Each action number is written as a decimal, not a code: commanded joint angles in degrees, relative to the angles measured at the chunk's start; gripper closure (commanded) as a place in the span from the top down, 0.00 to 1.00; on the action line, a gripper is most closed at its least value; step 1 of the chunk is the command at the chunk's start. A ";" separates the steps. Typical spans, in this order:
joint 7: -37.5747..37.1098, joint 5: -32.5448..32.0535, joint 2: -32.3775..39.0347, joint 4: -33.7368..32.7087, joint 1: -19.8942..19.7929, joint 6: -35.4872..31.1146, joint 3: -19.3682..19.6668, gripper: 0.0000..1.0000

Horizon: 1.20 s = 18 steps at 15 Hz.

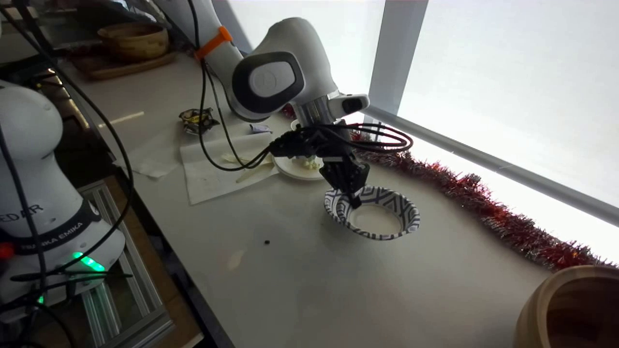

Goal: Pick up the bowl with content, empty its content into the cup and place the bowl on top of the other bowl

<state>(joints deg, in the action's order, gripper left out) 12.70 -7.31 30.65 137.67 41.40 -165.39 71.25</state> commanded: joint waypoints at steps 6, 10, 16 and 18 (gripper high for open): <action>-2.09 -3.05 -11.86 0.89 5.36 0.94 -1.26 0.01; -1.57 -3.02 -16.81 1.21 5.65 4.28 -2.28 0.35; -1.86 -7.21 -22.11 -2.09 16.48 8.45 12.54 0.76; -0.52 -5.39 -28.48 -5.03 22.71 14.55 19.42 0.90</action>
<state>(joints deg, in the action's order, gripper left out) 9.91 -12.40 13.23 135.93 56.56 -159.08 82.40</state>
